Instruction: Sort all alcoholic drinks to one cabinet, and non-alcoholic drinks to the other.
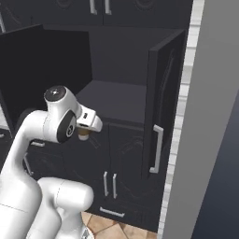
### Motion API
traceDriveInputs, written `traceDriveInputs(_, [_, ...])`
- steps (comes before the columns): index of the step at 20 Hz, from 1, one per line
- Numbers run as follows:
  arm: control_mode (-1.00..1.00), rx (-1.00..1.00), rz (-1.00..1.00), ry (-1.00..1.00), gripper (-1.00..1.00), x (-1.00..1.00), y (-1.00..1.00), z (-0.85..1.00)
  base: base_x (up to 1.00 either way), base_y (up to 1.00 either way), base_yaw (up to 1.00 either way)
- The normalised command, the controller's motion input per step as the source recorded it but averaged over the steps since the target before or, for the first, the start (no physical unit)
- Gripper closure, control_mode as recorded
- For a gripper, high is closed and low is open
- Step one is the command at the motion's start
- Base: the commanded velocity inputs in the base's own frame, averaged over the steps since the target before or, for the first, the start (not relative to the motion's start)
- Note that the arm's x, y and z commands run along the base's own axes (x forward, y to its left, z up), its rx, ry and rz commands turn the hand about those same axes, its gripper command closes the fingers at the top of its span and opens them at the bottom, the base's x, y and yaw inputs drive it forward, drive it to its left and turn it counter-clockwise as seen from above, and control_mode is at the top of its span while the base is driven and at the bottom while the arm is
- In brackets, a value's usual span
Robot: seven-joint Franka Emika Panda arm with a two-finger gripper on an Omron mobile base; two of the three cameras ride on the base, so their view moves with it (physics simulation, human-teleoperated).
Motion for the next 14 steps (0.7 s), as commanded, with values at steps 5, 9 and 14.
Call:
traceDriveInputs(5, [-1.00,0.02,0.00,-0.04,1.00,1.00,0.00,0.00,0.00,0.00,0.00])
traceDriveInputs(9, [-1.00,0.00,0.00,-0.01,1.00,1.00,0.00,0.00,0.00,0.00,0.00])
traceDriveInputs(14, [-1.00,-0.01,-0.02,0.00,1.00,1.00,0.00,0.00,0.00,0.00,0.00])
